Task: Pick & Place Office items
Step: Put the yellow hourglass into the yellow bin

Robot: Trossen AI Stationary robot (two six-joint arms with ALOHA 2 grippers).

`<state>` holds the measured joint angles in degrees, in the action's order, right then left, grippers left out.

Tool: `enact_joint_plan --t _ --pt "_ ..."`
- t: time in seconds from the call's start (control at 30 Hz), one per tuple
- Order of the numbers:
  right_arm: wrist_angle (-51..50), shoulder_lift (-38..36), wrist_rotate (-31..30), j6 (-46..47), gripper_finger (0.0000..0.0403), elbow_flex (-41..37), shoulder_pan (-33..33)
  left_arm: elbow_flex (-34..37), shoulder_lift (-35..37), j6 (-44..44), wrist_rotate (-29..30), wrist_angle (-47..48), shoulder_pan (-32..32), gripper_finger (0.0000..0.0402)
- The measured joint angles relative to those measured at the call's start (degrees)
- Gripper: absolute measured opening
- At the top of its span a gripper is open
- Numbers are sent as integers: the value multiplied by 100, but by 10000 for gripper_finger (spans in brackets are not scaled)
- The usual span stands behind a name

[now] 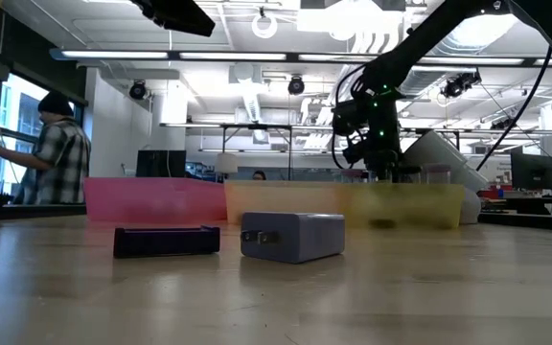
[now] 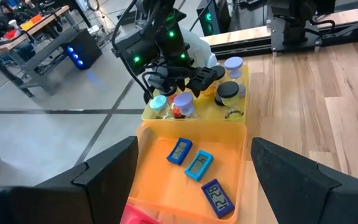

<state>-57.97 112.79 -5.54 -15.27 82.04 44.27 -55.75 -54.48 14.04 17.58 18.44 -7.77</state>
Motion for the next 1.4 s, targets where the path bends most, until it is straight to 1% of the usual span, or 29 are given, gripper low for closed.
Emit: enact_joint_plan --t 0.1,0.2,0.4,0.67,0.77,0.83,0.9,1.0,1.07,1.27,1.4 --pt "38 2 20 -67 228 0 0 0 0 2 14 0 0 305" --pt "61 7 82 -138 208 -3 -2 0 0 2 14 0 0 305" --pt "82 11 109 -146 143 -5 -2 0 0 2 12 0 0 305" --pt "89 4 98 -122 40 2 -4 0 0 2 10 0 0 305" --pt "89 0 100 -102 16 4 -2 -1 0 1 10 0 0 305" --pt "89 0 111 -105 9 4 -2 0 0 0 10 0 0 305" --pt "91 0 185 -116 12 4 -2 0 0 0 7 0 0 305" --pt "95 0 373 -148 35 2 0 0 0 -2 7 0 0 305" --pt "87 2 382 -148 61 2 -1 0 0 -3 7 0 0 305" --pt "198 27 365 -154 160 -17 4 0 0 -17 10 0 0 305" --pt "338 55 296 -218 207 -32 -2 0 0 -17 10 0 0 305"
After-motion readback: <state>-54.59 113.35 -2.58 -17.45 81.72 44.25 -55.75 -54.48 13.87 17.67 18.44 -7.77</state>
